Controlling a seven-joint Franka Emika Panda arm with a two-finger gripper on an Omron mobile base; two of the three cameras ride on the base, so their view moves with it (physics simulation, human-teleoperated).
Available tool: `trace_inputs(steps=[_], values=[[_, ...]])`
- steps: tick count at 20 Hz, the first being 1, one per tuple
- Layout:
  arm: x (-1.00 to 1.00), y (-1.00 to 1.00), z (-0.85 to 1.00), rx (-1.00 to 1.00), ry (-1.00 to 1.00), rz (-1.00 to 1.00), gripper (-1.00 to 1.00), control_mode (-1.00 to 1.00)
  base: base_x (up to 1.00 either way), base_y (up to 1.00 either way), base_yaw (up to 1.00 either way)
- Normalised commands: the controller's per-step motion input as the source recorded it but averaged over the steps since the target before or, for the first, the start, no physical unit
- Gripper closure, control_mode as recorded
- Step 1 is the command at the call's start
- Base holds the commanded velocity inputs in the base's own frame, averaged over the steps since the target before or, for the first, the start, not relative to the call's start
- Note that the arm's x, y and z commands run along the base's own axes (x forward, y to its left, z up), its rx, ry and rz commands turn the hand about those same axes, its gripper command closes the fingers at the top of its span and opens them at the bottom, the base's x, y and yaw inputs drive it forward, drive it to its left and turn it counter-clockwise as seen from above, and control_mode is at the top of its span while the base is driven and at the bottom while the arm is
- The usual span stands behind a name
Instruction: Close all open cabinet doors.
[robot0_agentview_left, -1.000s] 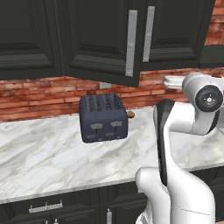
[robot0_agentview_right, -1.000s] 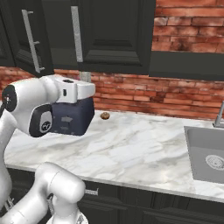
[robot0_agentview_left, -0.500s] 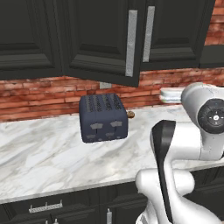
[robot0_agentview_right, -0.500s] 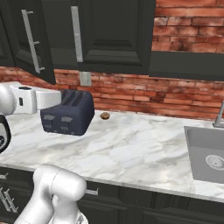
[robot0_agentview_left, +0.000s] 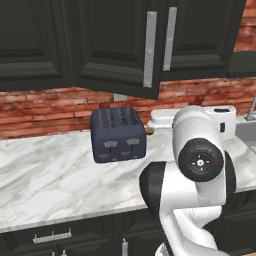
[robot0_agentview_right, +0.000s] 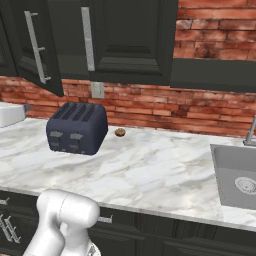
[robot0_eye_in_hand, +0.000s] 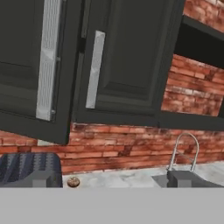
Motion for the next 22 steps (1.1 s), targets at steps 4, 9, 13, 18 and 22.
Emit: trace_inputs(steps=[4,9,13,18,22], values=[[0.01,0.61,-0.06,-0.02,-0.09,0.00,-1.00,-1.00,0.00,0.00,0.00],[0.23,0.35,-0.09,0.00,-0.12,0.00,-1.00,-1.00,0.00,0.00,0.00],[0.42,0.25,0.00,0.00,-0.09,0.00,-1.00,-1.00,0.00,0.00,0.00],[0.59,0.14,-0.02,0.00,-0.01,0.00,-1.00,-1.00,0.00,0.00,0.00],[0.55,0.13,-0.12,0.00,0.00,0.00,-1.00,-1.00,0.00,0.00,0.00]])
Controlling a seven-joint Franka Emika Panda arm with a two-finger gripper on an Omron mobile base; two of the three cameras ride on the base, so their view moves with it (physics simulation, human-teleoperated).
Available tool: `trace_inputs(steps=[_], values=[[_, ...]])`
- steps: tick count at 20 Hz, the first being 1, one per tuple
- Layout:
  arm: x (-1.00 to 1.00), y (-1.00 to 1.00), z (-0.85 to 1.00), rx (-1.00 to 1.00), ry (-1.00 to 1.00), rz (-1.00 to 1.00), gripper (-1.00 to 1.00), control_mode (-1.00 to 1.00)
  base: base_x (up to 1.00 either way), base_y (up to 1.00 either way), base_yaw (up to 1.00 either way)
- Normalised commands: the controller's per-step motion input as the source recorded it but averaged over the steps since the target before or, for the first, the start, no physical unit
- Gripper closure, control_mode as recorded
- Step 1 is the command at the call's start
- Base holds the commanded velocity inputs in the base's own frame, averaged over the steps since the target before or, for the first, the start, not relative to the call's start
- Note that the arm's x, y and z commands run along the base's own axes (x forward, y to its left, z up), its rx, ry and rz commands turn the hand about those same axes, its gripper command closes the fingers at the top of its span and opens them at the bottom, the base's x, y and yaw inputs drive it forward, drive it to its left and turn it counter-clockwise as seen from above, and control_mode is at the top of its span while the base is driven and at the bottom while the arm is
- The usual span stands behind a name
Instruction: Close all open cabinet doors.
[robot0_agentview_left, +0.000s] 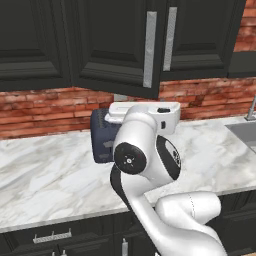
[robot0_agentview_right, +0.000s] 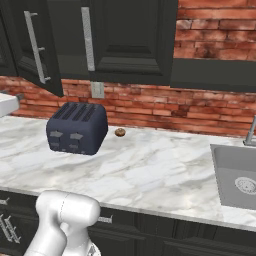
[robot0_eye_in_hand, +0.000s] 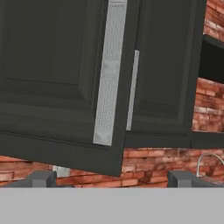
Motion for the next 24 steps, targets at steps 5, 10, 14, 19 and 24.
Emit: trace_inputs(steps=[5,10,14,19,24], values=[[0.45,0.08,-0.22,0.00,-0.03,0.00,-1.00,-1.00,0.00,0.00,0.00],[0.46,0.00,-0.15,0.00,-0.08,0.00,-1.00,-1.00,0.00,0.00,0.00],[0.53,0.00,0.00,0.01,-0.08,0.00,-1.00,-1.00,0.00,0.00,0.00],[0.51,0.00,0.00,0.01,-0.03,0.00,-1.00,-1.00,0.00,0.00,0.00],[0.49,0.00,0.00,0.01,0.00,0.00,-1.00,-1.00,0.00,0.00,0.00]])
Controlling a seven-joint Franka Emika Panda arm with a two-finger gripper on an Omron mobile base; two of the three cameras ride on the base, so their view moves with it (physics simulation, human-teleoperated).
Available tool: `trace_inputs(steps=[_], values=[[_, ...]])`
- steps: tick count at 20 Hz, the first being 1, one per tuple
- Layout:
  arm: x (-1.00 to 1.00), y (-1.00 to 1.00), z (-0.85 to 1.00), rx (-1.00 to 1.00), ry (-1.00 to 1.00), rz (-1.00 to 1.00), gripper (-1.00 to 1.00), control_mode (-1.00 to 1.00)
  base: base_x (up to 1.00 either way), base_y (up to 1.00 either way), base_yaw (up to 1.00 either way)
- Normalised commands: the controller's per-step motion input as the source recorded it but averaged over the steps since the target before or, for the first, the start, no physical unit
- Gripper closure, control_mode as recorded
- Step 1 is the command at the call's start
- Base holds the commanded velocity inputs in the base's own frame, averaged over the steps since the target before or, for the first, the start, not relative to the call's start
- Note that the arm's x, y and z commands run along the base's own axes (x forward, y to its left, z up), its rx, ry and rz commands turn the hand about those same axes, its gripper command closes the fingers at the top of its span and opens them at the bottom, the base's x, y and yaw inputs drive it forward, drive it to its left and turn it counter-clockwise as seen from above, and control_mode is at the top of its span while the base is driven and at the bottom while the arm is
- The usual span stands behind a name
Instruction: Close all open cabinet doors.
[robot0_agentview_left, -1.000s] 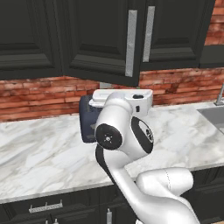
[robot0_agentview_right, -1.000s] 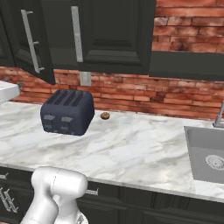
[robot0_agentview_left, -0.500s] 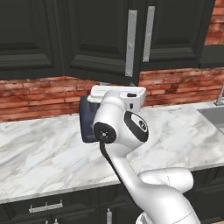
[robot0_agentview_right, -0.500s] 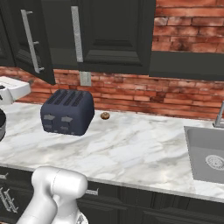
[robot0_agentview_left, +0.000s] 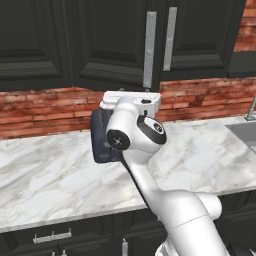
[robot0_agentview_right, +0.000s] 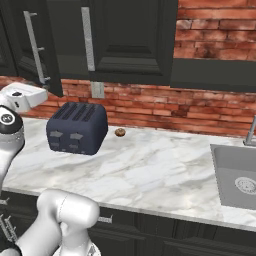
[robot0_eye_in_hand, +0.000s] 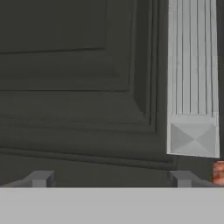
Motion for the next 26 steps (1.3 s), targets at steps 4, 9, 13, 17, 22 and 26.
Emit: trace_inputs(steps=[4,9,13,17,22,26], values=[[0.46,-0.02,0.00,0.00,0.00,0.00,-1.00,-1.00,0.00,0.00,0.00],[0.40,0.00,-0.07,0.00,-0.02,0.00,-1.00,-1.00,0.00,0.00,0.00],[0.40,-0.03,-0.14,0.00,-0.03,0.01,-1.00,-1.00,0.00,0.00,0.00],[0.47,-0.13,-0.12,0.00,0.00,0.05,-1.00,-1.00,0.00,0.00,0.00],[0.45,-0.15,-0.05,0.01,0.00,0.09,-1.00,-1.00,0.00,0.00,0.00],[0.39,-0.06,0.00,0.00,0.00,0.08,-1.00,-1.00,0.00,0.00,0.00]])
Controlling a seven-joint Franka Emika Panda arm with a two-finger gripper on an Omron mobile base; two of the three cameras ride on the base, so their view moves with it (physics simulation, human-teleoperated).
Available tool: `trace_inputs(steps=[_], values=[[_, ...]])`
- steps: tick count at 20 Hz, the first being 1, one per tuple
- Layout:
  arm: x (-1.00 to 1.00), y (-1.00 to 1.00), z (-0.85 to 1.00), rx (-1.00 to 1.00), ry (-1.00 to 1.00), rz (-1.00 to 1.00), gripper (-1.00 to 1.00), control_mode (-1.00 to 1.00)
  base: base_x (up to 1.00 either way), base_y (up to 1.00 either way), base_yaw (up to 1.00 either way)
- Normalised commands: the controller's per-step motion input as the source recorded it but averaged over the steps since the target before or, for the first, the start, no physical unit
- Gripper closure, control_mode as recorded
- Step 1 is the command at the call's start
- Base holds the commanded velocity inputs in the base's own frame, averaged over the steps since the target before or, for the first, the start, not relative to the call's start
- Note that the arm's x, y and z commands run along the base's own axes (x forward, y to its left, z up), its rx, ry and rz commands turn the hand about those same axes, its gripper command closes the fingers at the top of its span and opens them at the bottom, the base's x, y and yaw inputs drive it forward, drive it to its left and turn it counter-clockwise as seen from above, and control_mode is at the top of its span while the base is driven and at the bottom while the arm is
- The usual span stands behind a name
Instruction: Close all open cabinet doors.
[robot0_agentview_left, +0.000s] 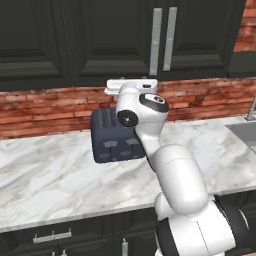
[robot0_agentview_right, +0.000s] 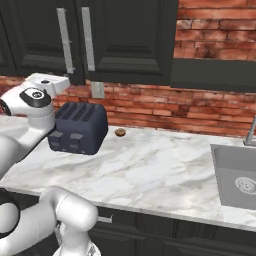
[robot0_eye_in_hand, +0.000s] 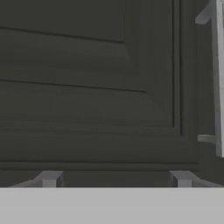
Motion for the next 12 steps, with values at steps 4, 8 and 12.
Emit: trace_inputs(steps=[4,8,12], values=[[0.35,0.00,0.00,0.00,0.00,0.06,-1.00,-1.00,0.00,0.00,0.00],[0.26,0.00,0.00,0.00,0.04,0.05,-1.00,-1.00,0.00,0.00,0.00],[0.21,0.00,0.00,0.00,0.05,0.04,-1.00,-1.00,0.00,0.00,0.00]])
